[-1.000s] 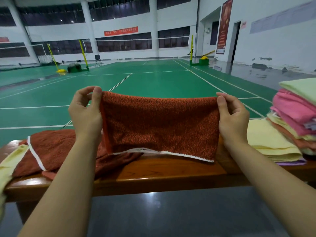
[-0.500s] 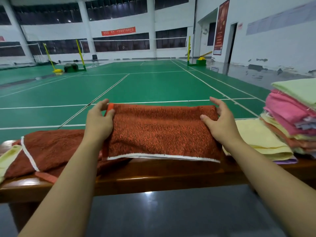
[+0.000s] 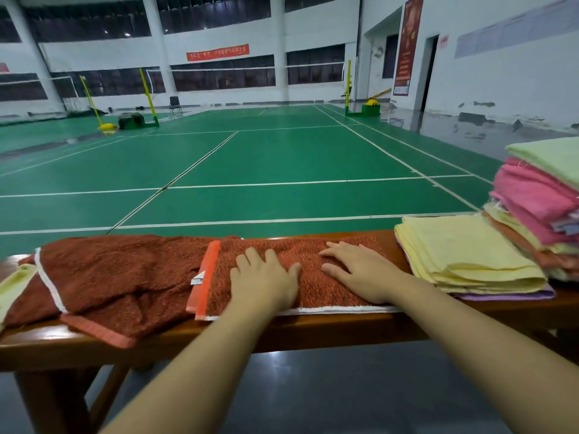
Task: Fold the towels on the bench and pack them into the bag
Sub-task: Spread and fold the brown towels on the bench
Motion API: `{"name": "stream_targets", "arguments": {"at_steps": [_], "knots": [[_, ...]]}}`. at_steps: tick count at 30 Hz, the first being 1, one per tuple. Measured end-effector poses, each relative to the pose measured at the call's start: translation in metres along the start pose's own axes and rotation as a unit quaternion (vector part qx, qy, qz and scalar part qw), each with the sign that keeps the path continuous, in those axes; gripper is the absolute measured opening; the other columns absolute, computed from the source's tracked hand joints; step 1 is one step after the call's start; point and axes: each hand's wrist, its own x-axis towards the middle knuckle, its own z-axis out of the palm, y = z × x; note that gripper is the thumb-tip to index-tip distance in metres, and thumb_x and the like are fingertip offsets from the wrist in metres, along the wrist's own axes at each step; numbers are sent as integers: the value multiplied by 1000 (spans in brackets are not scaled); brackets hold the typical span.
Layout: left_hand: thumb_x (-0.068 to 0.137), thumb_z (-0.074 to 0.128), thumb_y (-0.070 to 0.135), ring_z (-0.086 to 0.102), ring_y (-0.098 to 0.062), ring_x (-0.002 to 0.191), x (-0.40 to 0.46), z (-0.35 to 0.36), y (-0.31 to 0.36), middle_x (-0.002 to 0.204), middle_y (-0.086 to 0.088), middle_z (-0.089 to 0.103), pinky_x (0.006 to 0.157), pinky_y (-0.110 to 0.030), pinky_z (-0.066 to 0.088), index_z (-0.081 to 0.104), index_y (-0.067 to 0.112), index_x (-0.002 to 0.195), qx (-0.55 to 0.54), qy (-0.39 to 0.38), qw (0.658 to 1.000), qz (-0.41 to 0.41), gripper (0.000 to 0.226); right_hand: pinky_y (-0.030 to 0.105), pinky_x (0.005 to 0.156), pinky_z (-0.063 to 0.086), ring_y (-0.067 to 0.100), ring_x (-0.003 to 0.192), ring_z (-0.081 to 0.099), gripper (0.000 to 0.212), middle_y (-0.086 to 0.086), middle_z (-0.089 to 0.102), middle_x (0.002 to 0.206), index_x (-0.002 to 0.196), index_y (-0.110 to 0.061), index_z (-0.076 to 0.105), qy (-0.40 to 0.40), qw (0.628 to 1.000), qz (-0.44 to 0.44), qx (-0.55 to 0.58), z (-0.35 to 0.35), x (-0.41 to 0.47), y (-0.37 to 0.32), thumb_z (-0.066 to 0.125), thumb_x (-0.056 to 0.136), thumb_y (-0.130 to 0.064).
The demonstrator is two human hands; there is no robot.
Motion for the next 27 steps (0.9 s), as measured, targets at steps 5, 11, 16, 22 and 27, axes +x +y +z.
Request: {"name": "stream_targets", "arguments": {"at_steps": [5, 11, 16, 22, 27], "knots": [[104, 22, 54, 22, -38, 142, -8, 23, 19, 155, -19, 27, 115, -51, 19, 35, 6, 148, 38, 31, 999, 3, 67, 45, 126, 9, 11, 154, 12, 54, -14, 18, 166, 152, -40, 33, -6, 1000, 30, 6, 0, 0, 0, 26, 102, -62], [104, 15, 57, 13, -38, 147, -2, 17, 36, 160, -23, 20, 118, -50, 14, 24, -1, 155, -7, 1, 1000, -24, 77, 45, 125, 8, 11, 154, 10, 55, -14, 16, 167, 152, -42, 31, -18, 998, 55, 7, -1, -1, -1, 25, 102, -63], [105, 14, 53, -3, -36, 154, 13, 32, 41, 167, -23, -3, 125, -48, -2, 2, 2, 160, -7, -43, 999, 30, 75, 45, 123, 16, 15, 154, 15, 55, -10, 18, 167, 154, -40, 29, -18, 996, 90, 0, -5, -9, -7, 23, 104, -60], [105, 26, 57, 2, -19, 156, 59, 22, 13, 170, -8, 5, 126, -37, -2, 14, 20, 162, 42, -71, 953, 292, 69, 44, 93, 45, 29, 122, 53, 49, 4, 57, 130, 129, -26, 58, 39, 972, 142, -181, -32, -35, -26, 26, 103, -54], [107, 37, 39, 24, -24, 150, 60, 10, 11, 163, -9, 30, 123, -34, 12, 39, 18, 154, -44, 32, 961, 270, 51, 39, 94, 47, 22, 110, 59, 30, -2, 63, 115, 113, -25, 66, 142, 987, 17, -73, -28, -21, 7, 44, 102, -42]]}}
